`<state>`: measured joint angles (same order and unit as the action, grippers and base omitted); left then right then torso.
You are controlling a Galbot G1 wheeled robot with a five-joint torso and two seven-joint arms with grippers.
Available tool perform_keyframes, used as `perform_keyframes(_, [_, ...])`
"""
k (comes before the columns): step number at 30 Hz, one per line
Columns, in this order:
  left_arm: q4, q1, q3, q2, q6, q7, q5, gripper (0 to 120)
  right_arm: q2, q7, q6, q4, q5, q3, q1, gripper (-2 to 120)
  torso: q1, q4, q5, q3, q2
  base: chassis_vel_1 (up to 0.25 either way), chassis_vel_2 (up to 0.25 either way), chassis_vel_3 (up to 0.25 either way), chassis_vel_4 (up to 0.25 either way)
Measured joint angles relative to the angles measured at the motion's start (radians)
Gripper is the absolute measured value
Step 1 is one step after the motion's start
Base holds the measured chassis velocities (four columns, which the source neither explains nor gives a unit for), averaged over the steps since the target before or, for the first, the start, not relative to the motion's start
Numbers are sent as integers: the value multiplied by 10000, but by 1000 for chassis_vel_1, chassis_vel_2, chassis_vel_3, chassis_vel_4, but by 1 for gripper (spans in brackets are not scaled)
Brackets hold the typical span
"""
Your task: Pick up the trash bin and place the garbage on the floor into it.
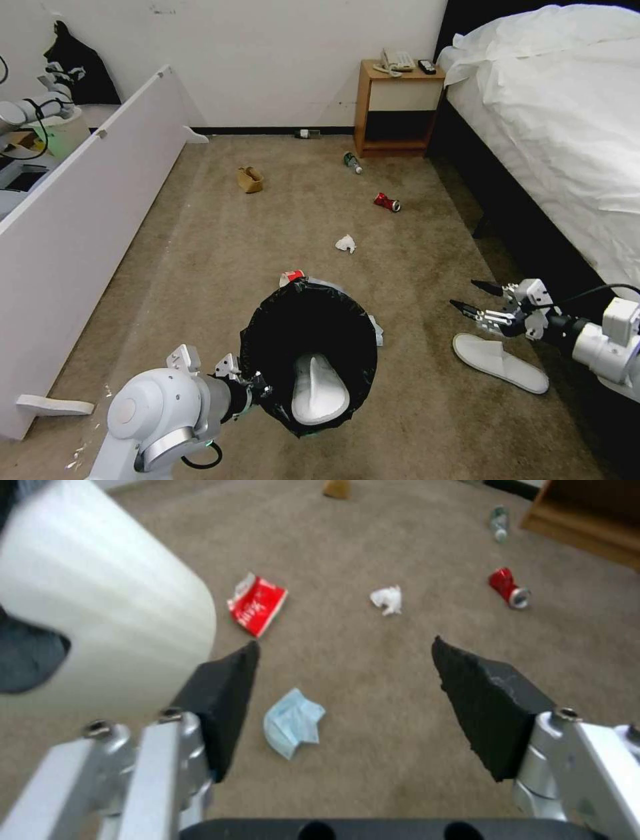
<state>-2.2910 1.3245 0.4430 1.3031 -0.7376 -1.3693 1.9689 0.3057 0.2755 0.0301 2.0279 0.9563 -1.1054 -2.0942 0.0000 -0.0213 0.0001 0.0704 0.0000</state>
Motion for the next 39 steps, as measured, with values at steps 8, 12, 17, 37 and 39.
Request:
perform_keyframes(8, [407,-170,-139,206,0,997,-1165,0,691,13,142,68,-323,187,132,96,0,-1,-1,1,0,0,0,0,0])
perform_keyframes(12, [635,-204,-122,285,0,1355,-1692,0,1081,27,214,274,-408,206,159,100,0,3,-2,1,0,0,0,0,0])
perform_keyframes(17, [506,-73,-173,358,0,1425,-1873,0,1545,24,251,552,-459,260,245,100,0,3,-1,0,0,0,0,0,0])
perform_keyframes(37, [287,202,-274,535,7,1525,-2267,0,2684,107,695,1233,-1829,72,449,100,0,2,-2,0,0,0,0,0,0])
perform_keyframes(39, [226,281,-269,533,9,1546,-2322,0,3001,226,909,1378,-2352,-31,476,100,0,3,-2,0,0,0,0,0,0])
